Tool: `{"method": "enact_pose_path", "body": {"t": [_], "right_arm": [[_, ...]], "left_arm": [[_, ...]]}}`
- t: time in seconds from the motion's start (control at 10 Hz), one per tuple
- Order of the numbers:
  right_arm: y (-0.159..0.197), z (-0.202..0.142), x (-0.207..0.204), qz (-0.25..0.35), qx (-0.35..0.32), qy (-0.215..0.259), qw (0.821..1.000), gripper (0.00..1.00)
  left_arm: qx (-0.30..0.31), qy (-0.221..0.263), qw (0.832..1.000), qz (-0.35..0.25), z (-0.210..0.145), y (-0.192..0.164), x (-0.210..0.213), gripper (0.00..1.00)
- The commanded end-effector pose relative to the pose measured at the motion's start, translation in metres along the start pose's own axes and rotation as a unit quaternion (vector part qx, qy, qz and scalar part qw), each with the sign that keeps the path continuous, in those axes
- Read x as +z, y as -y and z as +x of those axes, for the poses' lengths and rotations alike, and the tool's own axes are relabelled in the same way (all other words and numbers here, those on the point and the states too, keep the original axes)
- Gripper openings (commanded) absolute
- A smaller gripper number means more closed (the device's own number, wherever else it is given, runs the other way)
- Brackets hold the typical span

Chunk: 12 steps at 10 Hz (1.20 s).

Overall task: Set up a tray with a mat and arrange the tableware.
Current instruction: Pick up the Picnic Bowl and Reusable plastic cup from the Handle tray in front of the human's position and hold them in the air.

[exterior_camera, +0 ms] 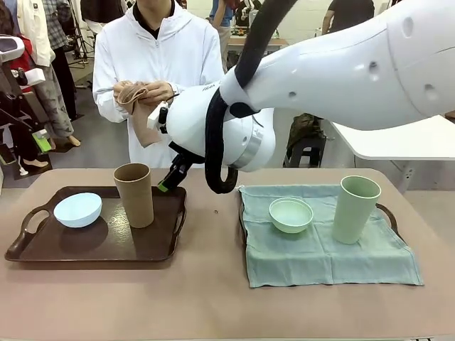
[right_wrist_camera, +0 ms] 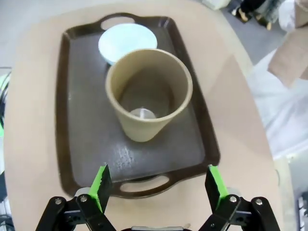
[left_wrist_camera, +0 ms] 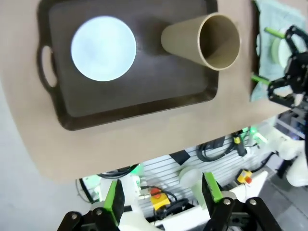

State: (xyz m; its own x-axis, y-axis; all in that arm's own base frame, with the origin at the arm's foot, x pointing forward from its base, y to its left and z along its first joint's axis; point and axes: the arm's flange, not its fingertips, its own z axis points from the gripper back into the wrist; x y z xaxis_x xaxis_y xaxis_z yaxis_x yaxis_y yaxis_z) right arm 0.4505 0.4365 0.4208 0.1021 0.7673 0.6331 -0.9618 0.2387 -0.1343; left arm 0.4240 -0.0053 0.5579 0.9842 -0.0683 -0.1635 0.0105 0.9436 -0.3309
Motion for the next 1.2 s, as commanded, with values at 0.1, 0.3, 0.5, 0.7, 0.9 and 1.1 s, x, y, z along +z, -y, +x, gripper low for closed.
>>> {"method": "enact_pose_path", "body": {"t": [0.1,0.3,0.5,0.7,0.9,1.1], "right_arm": [[0.019,0.022,0.001,-0.013,-0.043,-0.005,0.999,1.0],[0.02,0.02,0.009,-0.005,-0.058,-0.003,0.998,1.0],[0.022,0.013,0.006,-0.014,-0.039,-0.001,0.999,1.0],[0.022,0.013,0.006,-0.014,-0.039,-0.001,0.999,1.0],[0.022,0.013,0.007,-0.014,-0.042,-0.001,0.999,1.0],[0.037,-0.015,-0.009,0.076,-0.014,0.019,0.997,1.0]], "left_arm": [[-0.034,0.047,0.998,0.03,0.016,-0.01,-0.014,0.86],[-0.058,0.117,0.991,0.035,0.029,-0.012,-0.02,0.86],[-0.04,0.079,0.996,0.025,0.027,-0.011,-0.01,0.86],[-0.04,0.079,0.996,0.025,0.027,-0.011,-0.01,0.86],[-0.05,0.094,0.994,0.027,0.03,-0.013,-0.013,0.86],[-0.033,0.099,0.991,0.079,0.047,-0.019,-0.022,0.86]]}}
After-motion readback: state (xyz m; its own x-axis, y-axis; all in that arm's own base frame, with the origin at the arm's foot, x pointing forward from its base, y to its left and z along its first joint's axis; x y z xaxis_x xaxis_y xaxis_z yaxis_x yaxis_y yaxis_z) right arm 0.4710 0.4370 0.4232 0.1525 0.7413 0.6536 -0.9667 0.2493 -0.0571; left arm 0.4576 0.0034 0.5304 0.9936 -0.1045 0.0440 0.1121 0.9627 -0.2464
